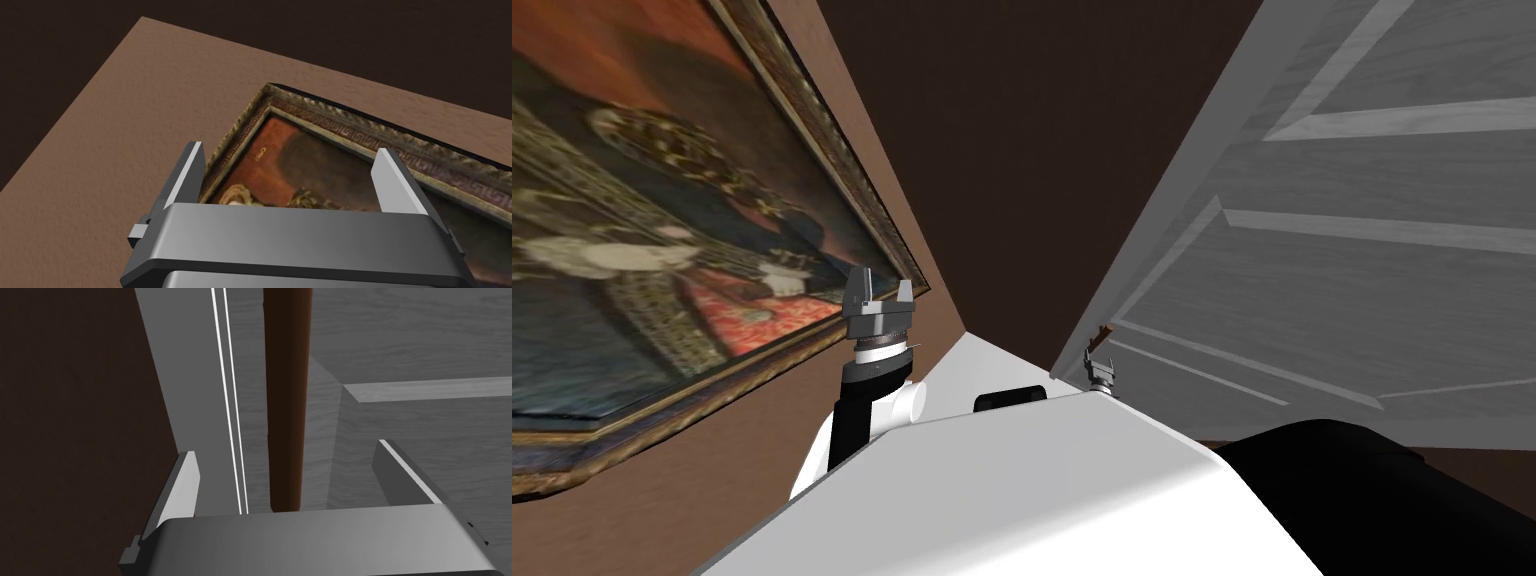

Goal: Pull the door open

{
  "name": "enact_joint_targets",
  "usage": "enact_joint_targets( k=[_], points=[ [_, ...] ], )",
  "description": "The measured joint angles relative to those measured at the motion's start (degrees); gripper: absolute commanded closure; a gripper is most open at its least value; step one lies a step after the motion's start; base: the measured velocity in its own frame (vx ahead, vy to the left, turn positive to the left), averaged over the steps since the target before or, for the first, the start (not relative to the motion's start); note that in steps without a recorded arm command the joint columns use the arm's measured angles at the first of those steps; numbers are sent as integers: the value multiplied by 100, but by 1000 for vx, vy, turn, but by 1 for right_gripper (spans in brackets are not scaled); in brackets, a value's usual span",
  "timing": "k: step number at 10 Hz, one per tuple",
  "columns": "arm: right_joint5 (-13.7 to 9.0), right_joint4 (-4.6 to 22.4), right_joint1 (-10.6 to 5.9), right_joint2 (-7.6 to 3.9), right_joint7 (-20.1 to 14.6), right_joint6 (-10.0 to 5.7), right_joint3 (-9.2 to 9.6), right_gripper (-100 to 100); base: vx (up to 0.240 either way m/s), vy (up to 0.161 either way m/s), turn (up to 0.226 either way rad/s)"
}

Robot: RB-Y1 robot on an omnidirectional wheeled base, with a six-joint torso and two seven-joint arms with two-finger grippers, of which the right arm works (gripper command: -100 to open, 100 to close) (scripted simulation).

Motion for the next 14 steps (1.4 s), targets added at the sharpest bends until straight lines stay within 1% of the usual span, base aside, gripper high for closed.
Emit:
enact_joint_targets(
  k=[2, 4, 5, 6, 8, 9, 14],
  points=[
    [6, 215, -94, -109, -215, 12, -38, -100, 94, -1, 4],
    [6, 367, -147, -229, -416, 35, -80, -100, 98, -5, 2],
    [-6, 373, -145, -296, -490, 64, -112, -100, 98, -11, 4],
    [-3, 486, -205, -337, -579, 76, -127, -100, 124, -1, 7],
    [3, 598, -203, -456, -783, 92, -155, -100, 62, 16, -21],
    [0, 608, -193, -460, -798, 100, -157, 100, -11, 7, 24],
    [4, 597, -200, -454, -783, 86, -154, 100, -4, -4, -2]
  ],
)
